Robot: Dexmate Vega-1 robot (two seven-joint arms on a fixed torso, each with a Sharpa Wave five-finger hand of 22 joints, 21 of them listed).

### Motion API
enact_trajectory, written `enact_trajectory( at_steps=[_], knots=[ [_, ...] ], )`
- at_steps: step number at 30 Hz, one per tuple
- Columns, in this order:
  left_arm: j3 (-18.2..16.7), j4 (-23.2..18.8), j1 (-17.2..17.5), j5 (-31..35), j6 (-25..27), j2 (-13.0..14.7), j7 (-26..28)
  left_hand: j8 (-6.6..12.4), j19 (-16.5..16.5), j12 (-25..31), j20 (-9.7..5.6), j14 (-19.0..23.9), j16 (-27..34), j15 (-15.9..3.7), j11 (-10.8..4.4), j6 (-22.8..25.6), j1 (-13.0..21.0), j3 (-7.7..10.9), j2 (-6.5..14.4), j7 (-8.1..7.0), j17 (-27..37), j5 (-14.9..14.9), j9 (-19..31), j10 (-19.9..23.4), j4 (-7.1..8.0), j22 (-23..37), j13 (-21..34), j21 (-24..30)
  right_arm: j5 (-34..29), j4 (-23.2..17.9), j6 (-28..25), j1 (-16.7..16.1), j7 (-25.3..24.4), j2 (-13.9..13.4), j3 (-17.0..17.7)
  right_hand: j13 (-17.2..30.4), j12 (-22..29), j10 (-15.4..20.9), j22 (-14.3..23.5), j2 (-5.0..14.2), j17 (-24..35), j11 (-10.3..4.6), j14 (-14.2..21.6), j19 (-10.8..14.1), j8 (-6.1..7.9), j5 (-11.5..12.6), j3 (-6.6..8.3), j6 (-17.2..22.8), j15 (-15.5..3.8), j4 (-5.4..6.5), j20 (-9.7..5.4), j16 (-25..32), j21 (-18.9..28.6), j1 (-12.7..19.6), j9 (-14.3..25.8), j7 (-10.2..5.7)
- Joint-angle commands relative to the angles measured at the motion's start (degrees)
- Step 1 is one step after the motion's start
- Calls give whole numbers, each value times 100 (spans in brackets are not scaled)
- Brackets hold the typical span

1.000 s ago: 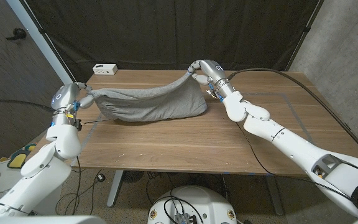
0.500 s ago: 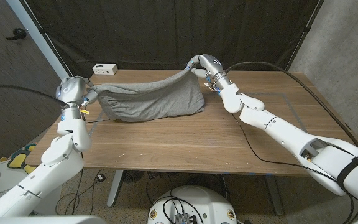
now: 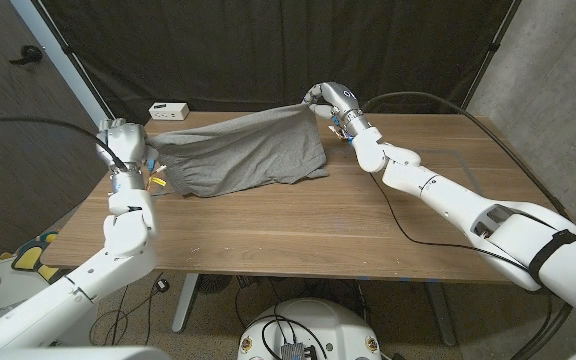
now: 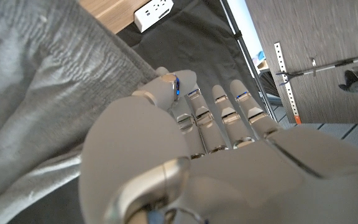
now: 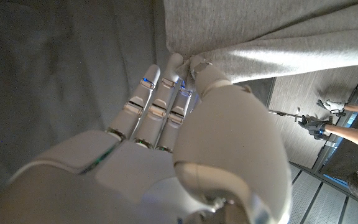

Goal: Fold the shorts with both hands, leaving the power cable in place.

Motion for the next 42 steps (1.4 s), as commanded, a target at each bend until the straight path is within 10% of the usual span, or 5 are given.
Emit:
enact_trajectory(
  at_steps=[1, 22, 42],
  knots=[
    [944, 565, -766, 569, 899, 56, -100, -56, 45, 24, -12, 74, 13, -635, -14, 1207, -99, 71, 1, 1095, 9, 61, -85, 63, 23, 33, 19, 71, 90, 831, 65, 476, -135, 296, -307, 16, -16, 41, -1, -11, 25, 5, 52, 20, 5, -6, 53, 38, -691, 1, 8, 26, 33, -54, 8, -5],
    [2147, 1833, -2005, 948, 1474, -358, -152, -304, -1, 7, -10, 117, -15, -614, -35, 1126, -430, 219, 0, 922, 3, 146, -366, 44, 67, 113, 22, 269, 540, 3995, 403, 1881, -313, 1886, -1522, 27, -46, 64, 5, 3, 193, -8, 54, 36, -57, -2, 86, -56, -693, 18, -21, 127, 54, -87, -6, -61],
    [3974, 3817, -3422, 1882, 1649, -663, -1762, -443, -207, -88, 8, -17, -88, -631, -58, 1204, -666, 352, -11, 797, -13, 214, -539, -213, 28, 176, 18, 409, 2026, 3646, -1916, 2468, 1706, 2161, -2941, 37, -97, 42, 26, 107, 494, -71, -13, 58, -129, -4, 73, -204, -718, 49, -97, 322, 100, -81, 16, -180]
  ],
)
